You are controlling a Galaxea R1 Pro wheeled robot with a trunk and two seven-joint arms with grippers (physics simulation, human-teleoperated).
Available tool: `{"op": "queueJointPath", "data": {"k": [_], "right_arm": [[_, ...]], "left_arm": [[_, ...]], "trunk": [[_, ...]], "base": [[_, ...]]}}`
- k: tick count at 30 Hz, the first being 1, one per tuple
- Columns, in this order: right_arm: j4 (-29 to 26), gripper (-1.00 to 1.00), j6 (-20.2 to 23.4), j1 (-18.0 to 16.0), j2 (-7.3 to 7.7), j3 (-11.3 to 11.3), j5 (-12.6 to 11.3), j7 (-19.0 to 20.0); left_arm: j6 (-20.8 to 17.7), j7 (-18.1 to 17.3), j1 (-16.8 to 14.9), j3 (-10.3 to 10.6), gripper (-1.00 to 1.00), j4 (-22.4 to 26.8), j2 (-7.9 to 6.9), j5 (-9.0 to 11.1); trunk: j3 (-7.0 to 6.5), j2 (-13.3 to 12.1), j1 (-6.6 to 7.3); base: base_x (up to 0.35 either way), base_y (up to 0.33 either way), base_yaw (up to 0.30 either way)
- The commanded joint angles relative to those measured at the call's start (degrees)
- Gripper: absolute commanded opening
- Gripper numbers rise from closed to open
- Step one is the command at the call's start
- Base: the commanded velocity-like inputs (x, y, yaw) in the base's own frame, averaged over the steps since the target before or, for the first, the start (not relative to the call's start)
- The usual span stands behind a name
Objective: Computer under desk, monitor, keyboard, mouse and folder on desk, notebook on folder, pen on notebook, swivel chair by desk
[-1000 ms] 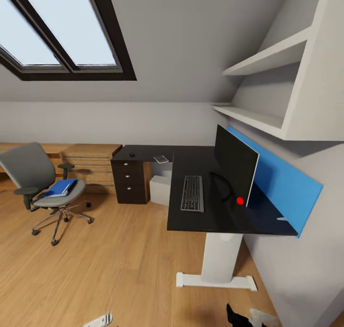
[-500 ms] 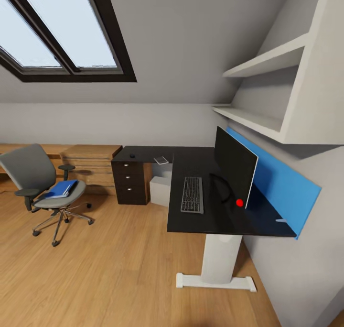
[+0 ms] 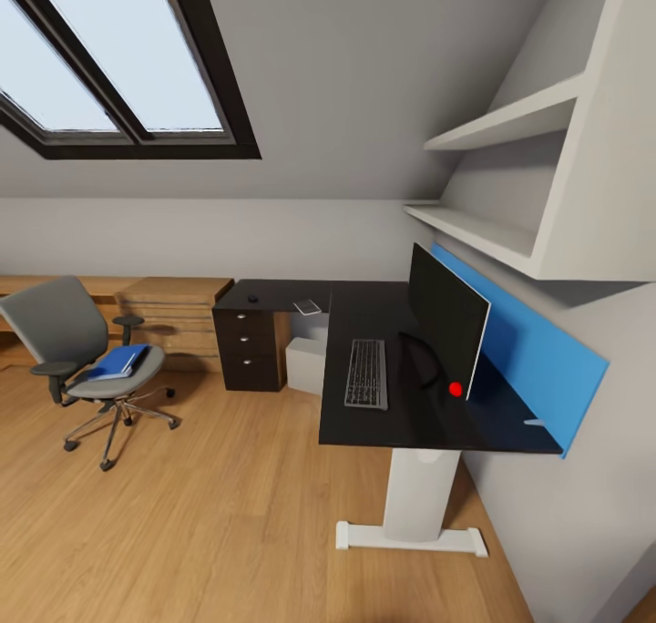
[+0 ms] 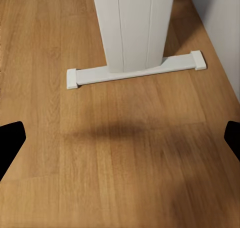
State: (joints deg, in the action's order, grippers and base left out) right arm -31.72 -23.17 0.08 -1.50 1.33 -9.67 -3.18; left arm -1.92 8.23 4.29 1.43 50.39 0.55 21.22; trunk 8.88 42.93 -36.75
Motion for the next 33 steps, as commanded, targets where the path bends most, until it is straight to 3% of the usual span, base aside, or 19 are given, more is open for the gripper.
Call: {"op": "queueJointPath", "data": {"k": [1,7,11,14,27,33], "right_arm": [[-0.1,1.0,-0.1,0.0,0.01,0.2,-0.4,-0.1],[0.0,1.0,-0.2,0.0,0.01,0.2,-0.5,-0.1],[0.8,1.0,-0.5,0.0,-0.83,0.2,-0.7,-0.2],[3.4,1.0,-4.8,0.0,-1.91,0.2,-0.4,-0.3],[4.5,1.0,-6.7,0.0,-2.19,0.3,-0.2,-0.2],[4.5,1.0,-6.7,0.0,-2.27,0.3,-0.2,-0.2]], "left_arm": [[-0.2,0.4,0.0,0.2,1.0,0.2,-0.03,0.5],[-0.2,0.4,0.0,0.0,1.0,0.1,-0.18,0.6],[-0.3,0.3,0.0,0.1,1.0,-1.1,-0.27,0.5],[-0.3,0.3,0.0,0.1,1.0,-1.3,-0.22,0.5],[-0.2,0.2,0.0,0.1,1.0,-2.4,-0.11,0.4],[-0.2,0.2,0.0,0.2,1.0,-2.5,-0.12,0.4]], "trunk": [[-0.12,-0.4,0.21],[-1.2,-2.8,1.53],[-1.2,-2.8,1.53],[-1.17,-2.8,1.53],[-1.14,-2.8,1.53],[-1.38,-2.8,1.53]], "base": [[0.0,0.0,0.0],[0.0,0.0,0.0],[0.0,0.0,0.09],[0.0,0.114,0.193],[0.01,0.298,0.02],[0.167,0.311,0.208]]}}
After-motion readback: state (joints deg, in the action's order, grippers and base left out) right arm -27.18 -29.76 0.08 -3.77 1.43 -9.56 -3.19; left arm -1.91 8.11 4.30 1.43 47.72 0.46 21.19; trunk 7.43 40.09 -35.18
